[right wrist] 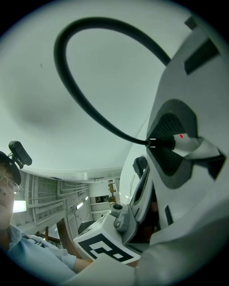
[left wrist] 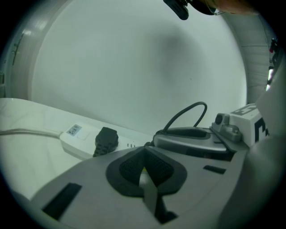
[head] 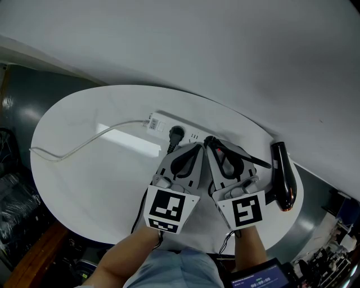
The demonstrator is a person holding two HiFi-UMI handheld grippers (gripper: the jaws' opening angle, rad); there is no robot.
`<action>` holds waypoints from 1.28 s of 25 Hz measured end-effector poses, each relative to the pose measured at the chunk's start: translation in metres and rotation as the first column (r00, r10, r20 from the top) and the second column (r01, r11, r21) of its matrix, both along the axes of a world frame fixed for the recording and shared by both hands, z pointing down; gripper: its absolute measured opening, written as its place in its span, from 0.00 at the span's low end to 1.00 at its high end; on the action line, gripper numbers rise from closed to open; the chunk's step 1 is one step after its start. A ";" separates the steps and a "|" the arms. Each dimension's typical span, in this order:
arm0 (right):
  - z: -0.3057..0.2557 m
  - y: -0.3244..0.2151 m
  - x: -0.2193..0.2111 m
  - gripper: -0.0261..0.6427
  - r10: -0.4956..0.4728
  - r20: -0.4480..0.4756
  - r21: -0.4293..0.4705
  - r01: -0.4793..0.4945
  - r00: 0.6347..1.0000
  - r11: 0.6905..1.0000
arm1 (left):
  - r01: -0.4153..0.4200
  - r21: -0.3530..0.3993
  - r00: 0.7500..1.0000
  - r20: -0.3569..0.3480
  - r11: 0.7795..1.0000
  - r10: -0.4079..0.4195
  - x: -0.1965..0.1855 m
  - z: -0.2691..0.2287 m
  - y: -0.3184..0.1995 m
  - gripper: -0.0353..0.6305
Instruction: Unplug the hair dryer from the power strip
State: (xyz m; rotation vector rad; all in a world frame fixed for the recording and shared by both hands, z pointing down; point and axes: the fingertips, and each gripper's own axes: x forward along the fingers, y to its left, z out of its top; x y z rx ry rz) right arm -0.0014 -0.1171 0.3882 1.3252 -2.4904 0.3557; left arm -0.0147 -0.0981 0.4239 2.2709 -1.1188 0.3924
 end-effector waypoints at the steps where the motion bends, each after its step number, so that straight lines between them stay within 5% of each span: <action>1: 0.000 0.000 0.000 0.12 0.000 -0.004 0.001 0.000 1.000 1.000 | -0.004 0.003 1.000 0.012 1.000 0.004 0.000 0.000 0.000 0.05; 10: 0.012 0.010 0.007 0.12 -0.028 -0.037 -0.073 0.025 0.999 0.997 | -0.029 0.006 0.999 0.024 1.000 0.028 0.002 0.001 0.001 0.05; 17: -0.001 0.003 0.001 0.12 0.017 0.009 -0.003 -0.017 1.000 1.000 | -0.033 0.009 0.998 0.045 0.999 0.033 0.002 0.001 0.001 0.05; 32: 0.007 0.004 0.004 0.12 0.009 -0.013 -0.025 -0.010 1.000 1.000 | -0.045 0.024 0.997 0.071 0.999 0.043 0.004 0.002 0.000 0.05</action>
